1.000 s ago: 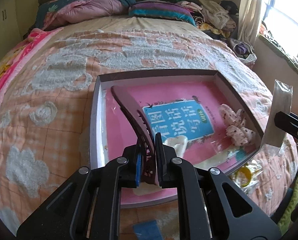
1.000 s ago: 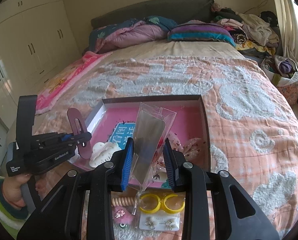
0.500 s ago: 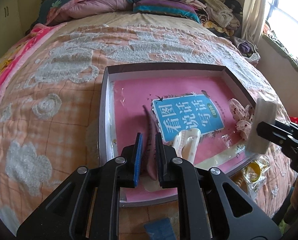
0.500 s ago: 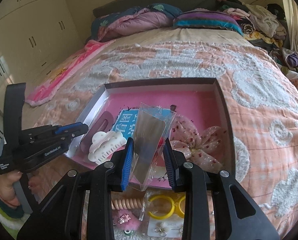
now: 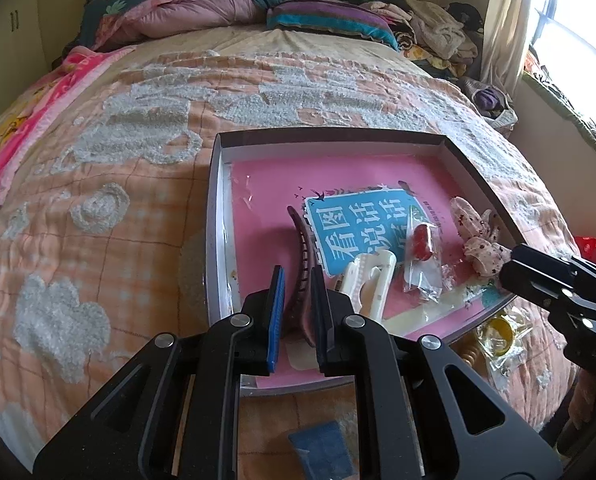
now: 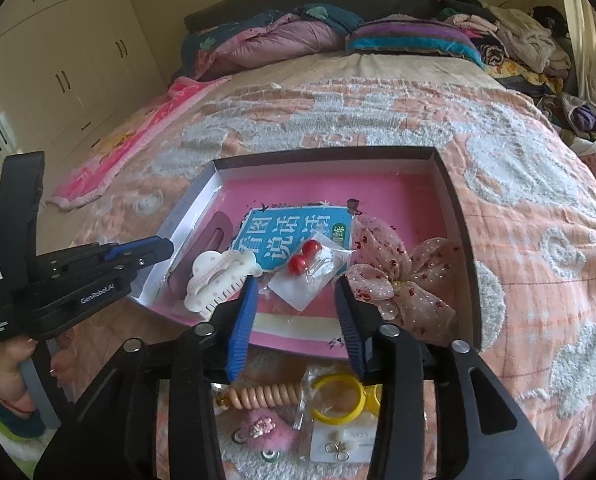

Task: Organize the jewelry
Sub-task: 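Open the left tool to drop the maroon clip in the box while the right tool releases the bag, then lift both tools up and away from the box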

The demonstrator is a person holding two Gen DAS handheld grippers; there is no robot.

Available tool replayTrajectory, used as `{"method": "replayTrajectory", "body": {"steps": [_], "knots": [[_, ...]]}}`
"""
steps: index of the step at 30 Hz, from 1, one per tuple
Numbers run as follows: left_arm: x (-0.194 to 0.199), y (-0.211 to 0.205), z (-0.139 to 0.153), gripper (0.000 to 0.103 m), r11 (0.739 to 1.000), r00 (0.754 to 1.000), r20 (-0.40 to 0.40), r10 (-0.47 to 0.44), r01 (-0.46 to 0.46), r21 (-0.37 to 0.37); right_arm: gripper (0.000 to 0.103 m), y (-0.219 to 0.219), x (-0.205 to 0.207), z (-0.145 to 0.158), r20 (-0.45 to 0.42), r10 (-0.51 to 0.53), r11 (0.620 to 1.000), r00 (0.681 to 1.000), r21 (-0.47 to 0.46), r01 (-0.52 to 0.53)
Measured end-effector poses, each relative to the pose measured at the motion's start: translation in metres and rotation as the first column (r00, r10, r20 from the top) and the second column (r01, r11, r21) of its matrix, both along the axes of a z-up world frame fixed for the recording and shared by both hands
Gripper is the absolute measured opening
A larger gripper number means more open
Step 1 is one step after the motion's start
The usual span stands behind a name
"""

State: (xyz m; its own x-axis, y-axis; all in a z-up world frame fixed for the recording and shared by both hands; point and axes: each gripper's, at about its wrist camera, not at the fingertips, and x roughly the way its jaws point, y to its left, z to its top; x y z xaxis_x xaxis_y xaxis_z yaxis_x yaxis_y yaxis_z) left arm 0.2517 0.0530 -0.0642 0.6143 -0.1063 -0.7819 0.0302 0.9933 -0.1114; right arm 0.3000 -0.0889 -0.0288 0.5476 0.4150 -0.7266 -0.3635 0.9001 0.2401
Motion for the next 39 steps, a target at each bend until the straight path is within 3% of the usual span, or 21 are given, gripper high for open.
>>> {"method": "replayTrajectory", "body": {"steps": [11, 17, 19, 27, 33, 35, 39], "knots": [[-0.012, -0.001, 0.014, 0.010, 1.000, 1.000, 0.016, 0.008, -0.008, -0.015, 0.072, -0.022, -0.026, 0.027, 0.047, -0.049, 0.998, 0.998, 0.050, 0.047], [-0.026, 0.000, 0.026, 0.034, 0.999, 0.999, 0.038, 0.020, -0.018, -0.040, 0.085, -0.033, -0.039, 0.041, 0.063, -0.078, 0.994, 0.995, 0.076, 0.073], [-0.030, 0.001, 0.030, 0.047, 0.998, 0.998, 0.049, 0.029, -0.027, -0.049, 0.086, -0.036, -0.043, 0.045, 0.075, -0.088, 0.994, 0.993, 0.076, 0.082], [-0.046, -0.001, 0.053, 0.078, 0.998, 0.994, 0.093, 0.055, -0.053, -0.026, 0.087, -0.052, -0.061, 0.066, 0.119, -0.131, 0.988, 0.984, 0.102, 0.119], [-0.060, -0.001, 0.071, 0.092, 0.997, 0.990, 0.124, 0.070, -0.066, -0.030, 0.088, -0.061, -0.075, 0.083, 0.154, -0.143, 0.986, 0.978, 0.112, 0.127], [-0.064, -0.002, 0.076, 0.093, 0.997, 0.989, 0.132, 0.069, -0.066, -0.033, 0.097, -0.063, -0.081, 0.091, 0.173, -0.151, 0.985, 0.973, 0.114, 0.133], [-0.072, -0.005, 0.088, 0.093, 0.997, 0.986, 0.154, 0.071, -0.066, -0.038, 0.098, -0.067, -0.094, 0.107, 0.209, -0.159, 0.983, 0.965, 0.120, 0.136]]}}
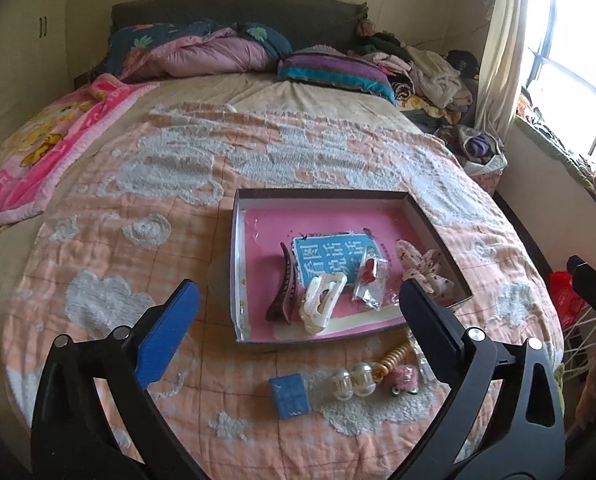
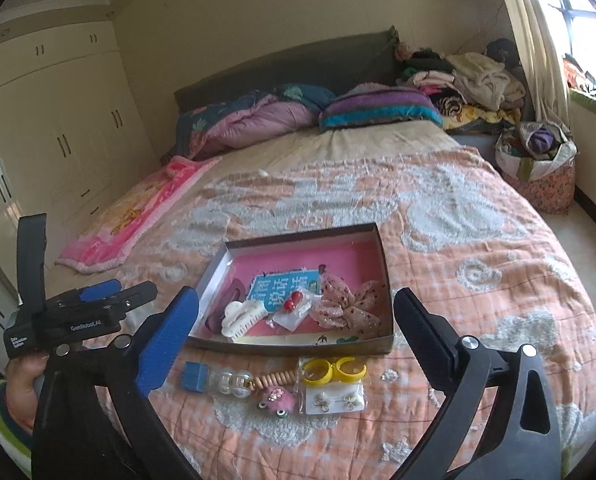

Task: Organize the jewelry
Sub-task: 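Lift both tools up and away from the box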

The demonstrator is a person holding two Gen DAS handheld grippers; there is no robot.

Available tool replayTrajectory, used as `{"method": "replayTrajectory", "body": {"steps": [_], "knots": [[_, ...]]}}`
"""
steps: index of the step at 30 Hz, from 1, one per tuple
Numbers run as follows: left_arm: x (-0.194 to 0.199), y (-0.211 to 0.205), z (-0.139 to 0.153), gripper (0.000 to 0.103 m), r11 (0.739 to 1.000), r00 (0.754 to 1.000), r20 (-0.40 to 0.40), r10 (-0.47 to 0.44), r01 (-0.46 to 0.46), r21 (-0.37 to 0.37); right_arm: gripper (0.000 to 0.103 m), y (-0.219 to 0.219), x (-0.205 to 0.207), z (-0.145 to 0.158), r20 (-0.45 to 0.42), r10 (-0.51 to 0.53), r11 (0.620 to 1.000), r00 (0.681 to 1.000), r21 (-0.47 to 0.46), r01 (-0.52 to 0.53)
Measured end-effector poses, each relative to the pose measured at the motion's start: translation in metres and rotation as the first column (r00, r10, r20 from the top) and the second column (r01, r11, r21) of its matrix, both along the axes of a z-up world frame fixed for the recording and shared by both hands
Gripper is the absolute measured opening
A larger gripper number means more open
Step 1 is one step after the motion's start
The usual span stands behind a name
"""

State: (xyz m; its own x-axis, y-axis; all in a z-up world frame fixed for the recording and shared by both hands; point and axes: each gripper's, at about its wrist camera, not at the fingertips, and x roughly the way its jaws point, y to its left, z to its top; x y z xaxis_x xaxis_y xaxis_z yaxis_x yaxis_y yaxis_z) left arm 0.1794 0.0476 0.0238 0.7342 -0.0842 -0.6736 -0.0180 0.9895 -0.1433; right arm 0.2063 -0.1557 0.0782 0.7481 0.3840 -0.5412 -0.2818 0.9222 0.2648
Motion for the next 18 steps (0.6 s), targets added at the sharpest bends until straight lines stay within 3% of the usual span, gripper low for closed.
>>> {"method": "replayTrajectory", "body": {"steps": [18], "knots": [[-0.046, -0.029, 0.051, 0.093, 0.998, 0.993, 0.102, -0.055, 0.054, 0.009, 0.099, -0.043, -0.070, 0.066, 0.166, -0.060, 0.998, 0.984, 0.032, 0.056]]}}
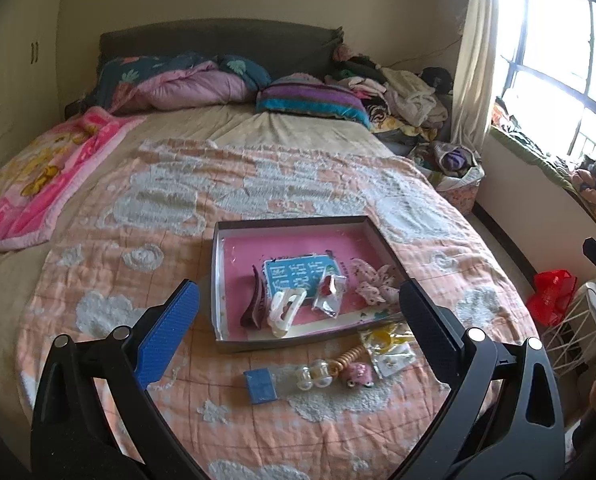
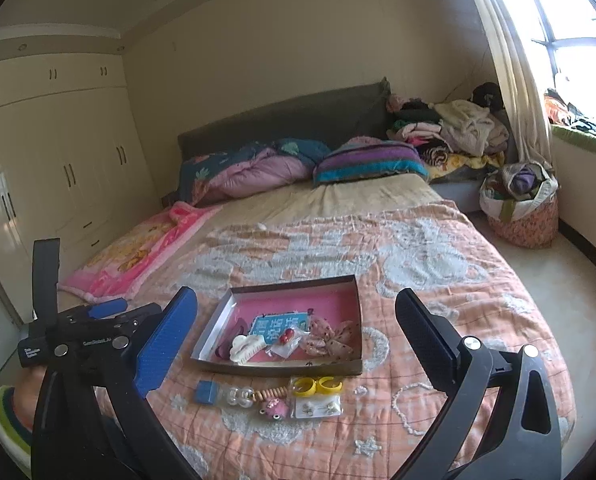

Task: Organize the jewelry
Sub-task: 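Lift both tools up and away from the box, then move both open tools down toward the items beside the box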

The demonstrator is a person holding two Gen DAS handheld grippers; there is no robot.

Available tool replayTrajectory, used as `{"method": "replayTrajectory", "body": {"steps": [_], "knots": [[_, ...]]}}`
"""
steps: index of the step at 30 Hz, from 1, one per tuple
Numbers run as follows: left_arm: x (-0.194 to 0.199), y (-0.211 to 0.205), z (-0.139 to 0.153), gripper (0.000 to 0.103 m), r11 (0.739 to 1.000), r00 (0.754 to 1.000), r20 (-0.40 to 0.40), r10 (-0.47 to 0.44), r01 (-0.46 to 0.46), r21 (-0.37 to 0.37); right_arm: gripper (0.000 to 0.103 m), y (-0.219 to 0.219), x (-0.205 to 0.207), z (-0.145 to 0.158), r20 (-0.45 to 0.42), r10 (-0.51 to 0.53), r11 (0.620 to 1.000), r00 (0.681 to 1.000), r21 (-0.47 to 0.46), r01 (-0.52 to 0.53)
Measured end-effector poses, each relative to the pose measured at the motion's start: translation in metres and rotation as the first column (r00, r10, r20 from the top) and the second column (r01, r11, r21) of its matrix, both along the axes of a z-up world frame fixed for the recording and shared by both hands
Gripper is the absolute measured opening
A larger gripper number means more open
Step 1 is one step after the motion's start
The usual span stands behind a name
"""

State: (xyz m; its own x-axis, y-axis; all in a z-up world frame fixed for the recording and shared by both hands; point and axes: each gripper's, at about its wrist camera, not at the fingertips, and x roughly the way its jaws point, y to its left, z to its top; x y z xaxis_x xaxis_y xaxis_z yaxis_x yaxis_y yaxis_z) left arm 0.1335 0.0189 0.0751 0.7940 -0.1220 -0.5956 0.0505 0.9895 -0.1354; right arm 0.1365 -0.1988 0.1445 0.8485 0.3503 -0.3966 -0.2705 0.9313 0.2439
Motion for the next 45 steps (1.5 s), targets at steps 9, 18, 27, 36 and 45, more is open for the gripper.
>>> {"method": "replayTrajectory", "body": {"steps": [9, 18, 27, 36, 45], "knots": [[-0.020, -0.015, 0.010, 0.093, 1.000, 1.000, 0.016, -0.024, 0.024, 0.008, 0.099, -0.013, -0.018, 0.006, 0.014, -0.007, 1.000, 1.000, -0.005, 0.007], [-0.048, -0.020, 0.007, 0.093, 0.999, 1.000, 0.012, -0.014, 0.013, 0.037, 0.099, -0.028, -0.035, -0.004, 0.003, -0.011, 1.000, 1.000, 0.016, 0.011], [-0.060, -0.018, -0.021, 0.093, 0.999, 0.999, -0.052, -0.013, 0.016, 0.047, 0.099, -0.029, -0.040, -0.027, -0.036, -0.006, 1.000, 0.999, 0.008, 0.006], [-0.062, -0.013, -0.045, 0.093, 0.998, 0.995, -0.099, -0.009, 0.015, 0.060, 0.099, -0.021, -0.039, -0.044, -0.073, 0.014, 1.000, 0.997, -0.013, -0.015], [-0.059, -0.004, -0.075, 0.093, 0.998, 0.987, -0.158, 0.018, -0.007, 0.069, 0.099, 0.000, -0.030, -0.077, -0.147, 0.057, 0.996, 0.988, -0.066, -0.067]]}}
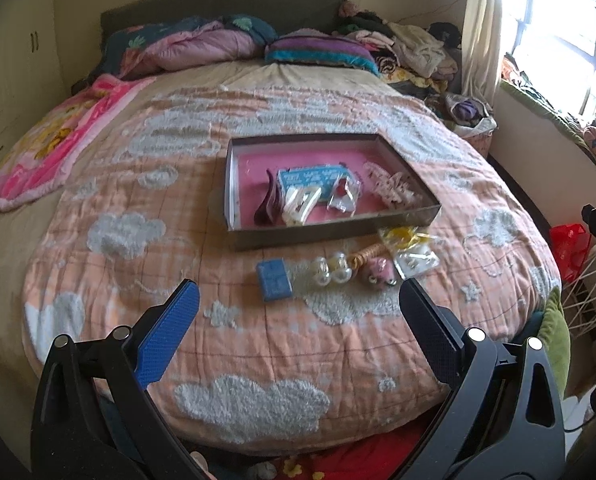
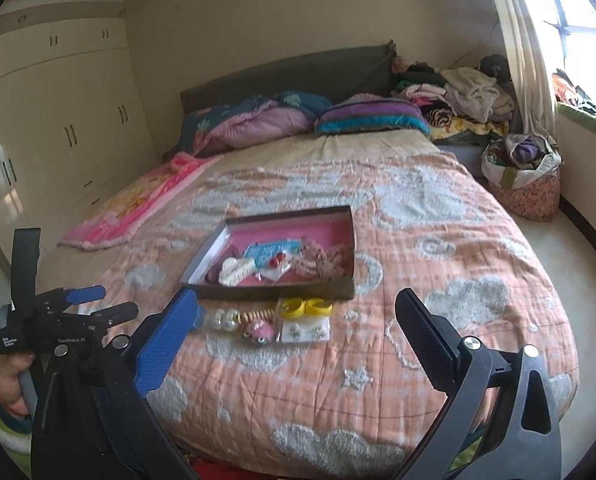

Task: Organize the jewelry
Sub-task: 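Move both open tools down toward the items beside the box, then grasp the clear pearl hair ties with the left tool while the right tool grasps the yellow hoop earrings bag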

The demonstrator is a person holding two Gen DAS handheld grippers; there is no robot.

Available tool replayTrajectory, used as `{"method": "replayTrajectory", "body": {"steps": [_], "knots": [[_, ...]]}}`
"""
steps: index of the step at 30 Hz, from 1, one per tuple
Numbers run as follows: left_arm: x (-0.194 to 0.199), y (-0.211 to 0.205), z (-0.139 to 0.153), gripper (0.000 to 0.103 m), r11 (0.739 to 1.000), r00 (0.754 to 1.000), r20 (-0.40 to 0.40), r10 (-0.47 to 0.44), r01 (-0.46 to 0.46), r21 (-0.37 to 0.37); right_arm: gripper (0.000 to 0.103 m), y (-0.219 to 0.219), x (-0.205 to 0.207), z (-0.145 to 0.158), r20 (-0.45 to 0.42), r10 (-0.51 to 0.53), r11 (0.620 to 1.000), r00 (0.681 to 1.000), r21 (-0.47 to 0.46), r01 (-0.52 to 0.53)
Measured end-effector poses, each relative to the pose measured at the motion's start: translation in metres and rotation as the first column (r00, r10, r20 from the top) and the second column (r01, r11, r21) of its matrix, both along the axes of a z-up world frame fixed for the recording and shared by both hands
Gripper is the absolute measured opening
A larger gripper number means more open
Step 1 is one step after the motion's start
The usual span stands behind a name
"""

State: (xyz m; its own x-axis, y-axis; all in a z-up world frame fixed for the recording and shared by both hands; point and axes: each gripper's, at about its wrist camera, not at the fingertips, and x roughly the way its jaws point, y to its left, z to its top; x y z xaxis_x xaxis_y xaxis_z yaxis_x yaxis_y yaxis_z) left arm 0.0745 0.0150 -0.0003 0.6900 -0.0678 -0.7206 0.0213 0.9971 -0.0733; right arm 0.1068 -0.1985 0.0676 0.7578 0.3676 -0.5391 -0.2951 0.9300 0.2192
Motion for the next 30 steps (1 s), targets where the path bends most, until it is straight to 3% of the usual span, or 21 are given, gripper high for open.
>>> {"method": "replayTrajectory", "body": {"steps": [20, 28, 30], "knots": [[0.017, -0.005, -0.079, 0.093, 0.994, 0.986, -0.144, -0.083, 0.073, -0.075, 0.099, 0.026, 0.031, -0.065, -0.164, 0.060, 0.996, 0.985, -0.059, -0.070], [0.036, -0.009, -0.089, 0.054, 0.985, 0.981, -0.152, -0.124, 0.104, -0.135, 0.099, 0.029, 0.044, -0.082, -0.213, 0.063, 0.995, 0.975, -0.063, -0.078], [0.044, -0.014, -0.091, 0.049, 0.985, 0.979, -0.153, -0.132, 0.112, -0.134, 0.099, 0.029, 0.048, -0.085, -0.219, 0.060, 0.995, 0.974, -0.070, -0.077]]}}
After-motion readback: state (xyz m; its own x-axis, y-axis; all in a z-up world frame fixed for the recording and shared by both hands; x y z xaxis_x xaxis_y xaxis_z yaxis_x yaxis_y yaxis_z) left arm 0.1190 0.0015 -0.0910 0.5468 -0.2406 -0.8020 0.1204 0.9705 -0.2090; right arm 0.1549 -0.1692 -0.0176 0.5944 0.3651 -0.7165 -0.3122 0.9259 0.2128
